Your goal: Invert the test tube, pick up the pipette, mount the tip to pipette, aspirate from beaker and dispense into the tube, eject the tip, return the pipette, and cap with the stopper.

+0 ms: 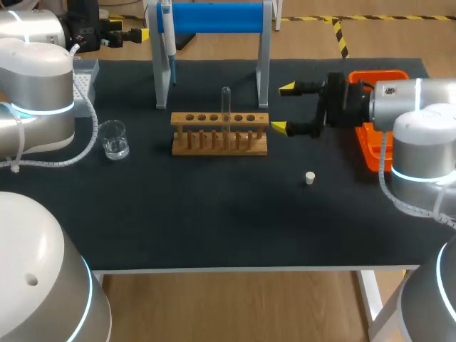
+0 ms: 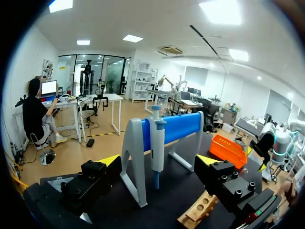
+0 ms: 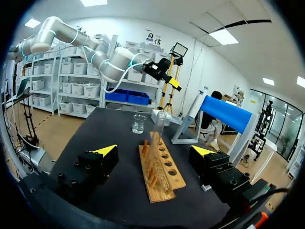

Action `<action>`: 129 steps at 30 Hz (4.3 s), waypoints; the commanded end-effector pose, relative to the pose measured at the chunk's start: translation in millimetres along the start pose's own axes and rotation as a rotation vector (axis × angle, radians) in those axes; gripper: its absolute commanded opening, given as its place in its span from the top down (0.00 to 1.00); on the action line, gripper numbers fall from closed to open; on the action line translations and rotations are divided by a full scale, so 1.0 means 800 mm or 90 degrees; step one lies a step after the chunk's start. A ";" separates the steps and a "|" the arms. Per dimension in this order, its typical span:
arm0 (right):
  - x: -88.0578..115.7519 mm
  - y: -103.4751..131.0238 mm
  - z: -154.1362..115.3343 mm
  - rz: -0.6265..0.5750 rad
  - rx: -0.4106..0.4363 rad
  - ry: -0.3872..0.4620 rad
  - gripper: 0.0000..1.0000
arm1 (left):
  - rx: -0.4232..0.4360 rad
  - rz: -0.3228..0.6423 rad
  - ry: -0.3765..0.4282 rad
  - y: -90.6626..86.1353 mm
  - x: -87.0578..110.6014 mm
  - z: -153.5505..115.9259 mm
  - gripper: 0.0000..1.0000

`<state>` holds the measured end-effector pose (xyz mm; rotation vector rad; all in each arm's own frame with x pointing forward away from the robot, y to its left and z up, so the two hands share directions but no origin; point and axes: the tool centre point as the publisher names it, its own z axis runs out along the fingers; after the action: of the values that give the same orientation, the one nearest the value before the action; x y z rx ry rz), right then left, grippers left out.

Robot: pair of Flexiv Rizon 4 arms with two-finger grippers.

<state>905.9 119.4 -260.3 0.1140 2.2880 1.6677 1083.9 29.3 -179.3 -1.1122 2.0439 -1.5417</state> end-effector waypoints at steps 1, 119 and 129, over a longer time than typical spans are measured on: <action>0.000 0.000 0.001 0.000 0.000 -0.001 0.00 | 0.003 0.001 0.000 0.002 0.000 0.000 0.00; -0.015 0.012 0.137 0.085 -0.160 0.264 0.00 | -0.004 0.193 0.080 0.181 0.248 -0.097 0.00; -0.019 0.015 0.149 0.098 -0.174 0.275 0.00 | -0.004 0.193 0.080 0.181 0.248 -0.097 0.00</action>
<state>948.5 225.6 -276.2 -0.1163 2.3473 2.2349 853.2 -58.2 -248.8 -0.6869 2.1875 -1.4729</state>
